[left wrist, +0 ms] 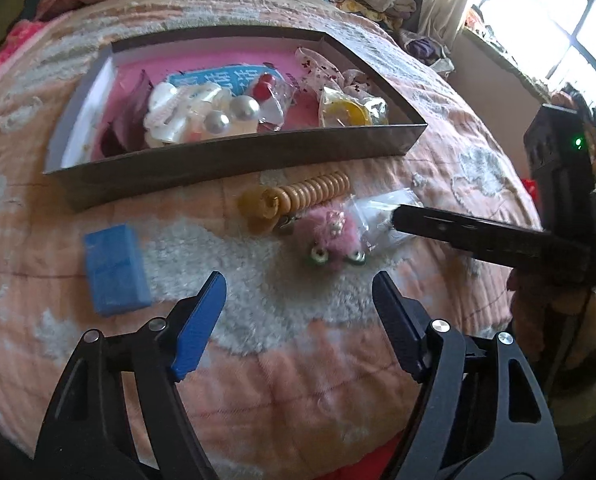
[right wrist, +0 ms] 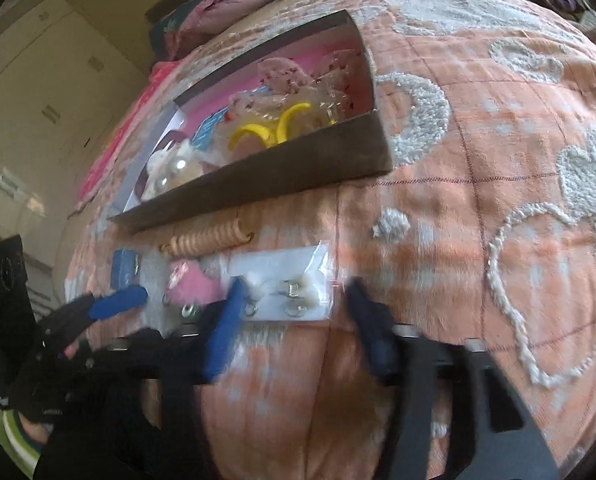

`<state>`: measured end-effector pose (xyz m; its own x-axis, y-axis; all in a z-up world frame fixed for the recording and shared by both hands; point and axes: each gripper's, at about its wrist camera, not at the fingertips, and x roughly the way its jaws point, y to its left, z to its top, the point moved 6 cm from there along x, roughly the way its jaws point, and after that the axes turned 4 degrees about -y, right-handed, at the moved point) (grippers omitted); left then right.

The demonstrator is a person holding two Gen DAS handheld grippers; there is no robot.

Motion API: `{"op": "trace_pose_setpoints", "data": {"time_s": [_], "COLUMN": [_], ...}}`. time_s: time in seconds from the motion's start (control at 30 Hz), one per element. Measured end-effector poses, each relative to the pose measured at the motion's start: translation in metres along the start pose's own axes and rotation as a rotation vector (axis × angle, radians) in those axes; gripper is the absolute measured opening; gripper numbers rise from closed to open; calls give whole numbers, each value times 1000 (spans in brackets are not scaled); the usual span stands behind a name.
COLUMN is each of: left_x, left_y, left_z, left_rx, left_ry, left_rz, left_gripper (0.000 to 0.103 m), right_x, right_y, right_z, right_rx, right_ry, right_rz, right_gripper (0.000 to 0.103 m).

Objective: Organize jewelry
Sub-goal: 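Grasp the pink fluffy pom-pom charm with the left tool while the right tool grasps the stud-earring card, then carry the pom-pom charm with the left tool over the box while the right tool carries the earring card there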

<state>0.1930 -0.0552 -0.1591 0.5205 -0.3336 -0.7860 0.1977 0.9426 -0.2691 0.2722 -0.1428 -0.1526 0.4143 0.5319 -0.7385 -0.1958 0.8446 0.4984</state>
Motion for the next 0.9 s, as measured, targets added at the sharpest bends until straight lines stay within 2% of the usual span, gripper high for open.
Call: {"op": "trace_pose_setpoints", "data": {"time_s": [0.07, 0.27, 0.33, 0.4, 0.57, 0.7, 0.9], "left_x": [8, 25, 30, 35, 43, 45, 38], "left_y": [-1, -15, -18, -20, -24, -22, -23], "left_z": [2, 11, 14, 16, 20, 20, 20], "left_rx": [-14, 6, 14, 15, 40, 62, 50], "left_ry": [10, 18, 15, 14, 6, -4, -13], "left_rz": [-15, -35, -29, -30, -13, 28, 16], "left_gripper": [65, 59, 48, 45, 42, 26, 23], "right_x": [-3, -28, -45, -60, -90, -108, -126], "right_y": [1, -3, -8, -12, -23, -26, -22], "right_z": [2, 5, 5, 6, 5, 1, -1], "right_rx": [-1, -17, -24, -32, -42, -42, -73], "right_ry": [-25, -92, -128, -164, -229, -260, -297], "right_rz": [4, -22, -42, -75, -147, -160, -211], "right_gripper": [25, 24, 24, 24, 24, 24, 24]}}
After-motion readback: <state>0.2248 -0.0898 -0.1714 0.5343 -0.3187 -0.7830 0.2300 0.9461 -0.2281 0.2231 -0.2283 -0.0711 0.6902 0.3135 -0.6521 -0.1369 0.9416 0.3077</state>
